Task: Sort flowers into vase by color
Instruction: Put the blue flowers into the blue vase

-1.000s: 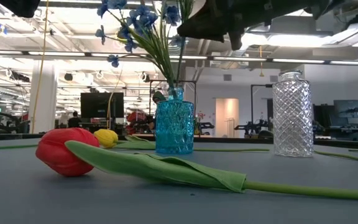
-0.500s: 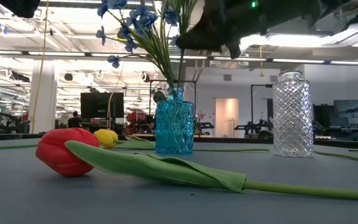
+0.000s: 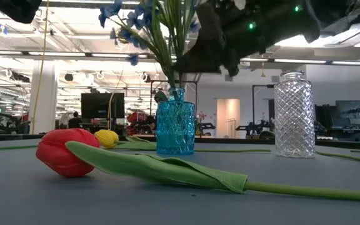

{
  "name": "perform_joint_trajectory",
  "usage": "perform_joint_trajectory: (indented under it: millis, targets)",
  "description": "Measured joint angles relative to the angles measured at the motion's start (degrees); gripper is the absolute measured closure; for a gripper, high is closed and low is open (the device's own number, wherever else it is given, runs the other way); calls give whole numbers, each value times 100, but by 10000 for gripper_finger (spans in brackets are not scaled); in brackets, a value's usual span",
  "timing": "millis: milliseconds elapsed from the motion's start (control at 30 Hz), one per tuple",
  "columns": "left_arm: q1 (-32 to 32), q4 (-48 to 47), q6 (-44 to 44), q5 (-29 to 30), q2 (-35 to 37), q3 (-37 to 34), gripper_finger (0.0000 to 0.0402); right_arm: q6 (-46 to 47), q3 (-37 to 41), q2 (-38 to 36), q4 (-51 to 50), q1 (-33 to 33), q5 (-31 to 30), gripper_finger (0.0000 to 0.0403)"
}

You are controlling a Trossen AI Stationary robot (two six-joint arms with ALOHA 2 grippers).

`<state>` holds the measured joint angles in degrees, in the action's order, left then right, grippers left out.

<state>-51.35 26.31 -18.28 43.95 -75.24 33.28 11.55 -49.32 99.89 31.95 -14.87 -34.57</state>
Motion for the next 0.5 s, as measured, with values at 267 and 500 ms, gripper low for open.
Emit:
perform_joint_trajectory:
  millis: [267,500]
  targets:
    - [1,-131,-147,192,0,0,221,77,-24,-63,-232,-47,441,246]
    - [91,-1059,-971,626,0,0,221,581,-360,-371,-1987,-46,1106,147]
